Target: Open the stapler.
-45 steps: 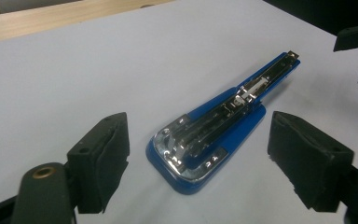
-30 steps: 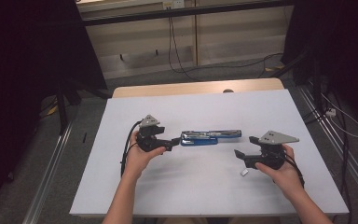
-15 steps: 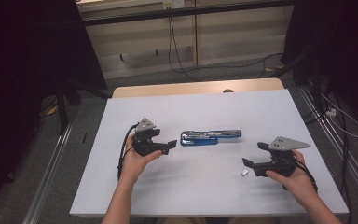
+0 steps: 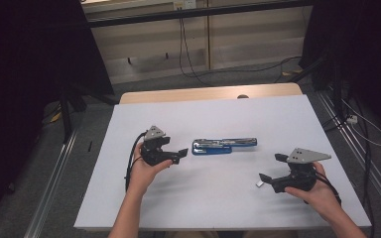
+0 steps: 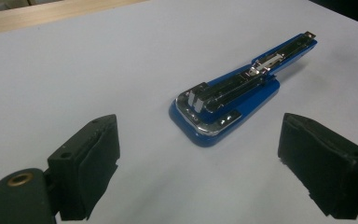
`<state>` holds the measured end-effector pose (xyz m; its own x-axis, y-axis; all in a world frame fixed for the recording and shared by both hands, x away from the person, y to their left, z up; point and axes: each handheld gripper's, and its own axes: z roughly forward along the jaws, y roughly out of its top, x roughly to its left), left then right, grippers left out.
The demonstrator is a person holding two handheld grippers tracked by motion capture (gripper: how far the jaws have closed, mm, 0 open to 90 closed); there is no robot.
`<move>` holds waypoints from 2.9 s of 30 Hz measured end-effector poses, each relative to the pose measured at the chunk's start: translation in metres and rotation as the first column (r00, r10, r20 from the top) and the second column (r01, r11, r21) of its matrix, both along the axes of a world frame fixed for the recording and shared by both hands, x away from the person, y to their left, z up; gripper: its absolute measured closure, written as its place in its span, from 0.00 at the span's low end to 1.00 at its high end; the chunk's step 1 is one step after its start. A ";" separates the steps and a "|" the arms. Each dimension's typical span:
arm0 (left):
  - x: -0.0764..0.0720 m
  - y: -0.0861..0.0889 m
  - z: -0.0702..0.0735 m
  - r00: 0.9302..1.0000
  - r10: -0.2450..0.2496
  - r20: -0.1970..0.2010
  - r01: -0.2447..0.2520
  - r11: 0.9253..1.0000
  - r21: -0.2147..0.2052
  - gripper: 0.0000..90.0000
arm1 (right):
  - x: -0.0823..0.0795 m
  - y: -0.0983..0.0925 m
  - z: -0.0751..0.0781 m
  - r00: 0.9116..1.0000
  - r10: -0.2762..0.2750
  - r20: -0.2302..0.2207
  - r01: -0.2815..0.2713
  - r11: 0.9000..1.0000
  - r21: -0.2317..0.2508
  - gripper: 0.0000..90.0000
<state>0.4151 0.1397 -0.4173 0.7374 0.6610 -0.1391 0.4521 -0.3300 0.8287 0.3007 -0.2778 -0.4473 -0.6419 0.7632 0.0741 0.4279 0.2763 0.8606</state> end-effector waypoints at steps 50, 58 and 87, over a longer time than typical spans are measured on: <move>-0.001 0.009 0.000 1.000 0.028 -0.004 -0.028 1.000 -0.013 0.14 | 0.002 0.013 -0.016 0.955 0.280 -0.101 -0.293 0.945 -0.147 0.63; -0.001 0.008 -0.002 1.000 0.019 -0.016 -0.019 1.000 -0.014 0.14 | 0.005 0.017 -0.016 0.945 0.312 -0.095 -0.324 0.930 -0.172 0.60; -0.001 0.010 0.000 1.000 0.023 -0.008 -0.023 1.000 -0.008 0.15 | 0.001 0.014 -0.013 0.935 0.320 -0.151 -0.343 0.926 -0.158 0.80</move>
<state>0.4138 0.1501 -0.4174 0.7209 0.6764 -0.1509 0.4663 -0.3124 0.8276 0.3016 -0.2637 -0.4606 -0.8553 0.5159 0.0488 0.3823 0.5647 0.7314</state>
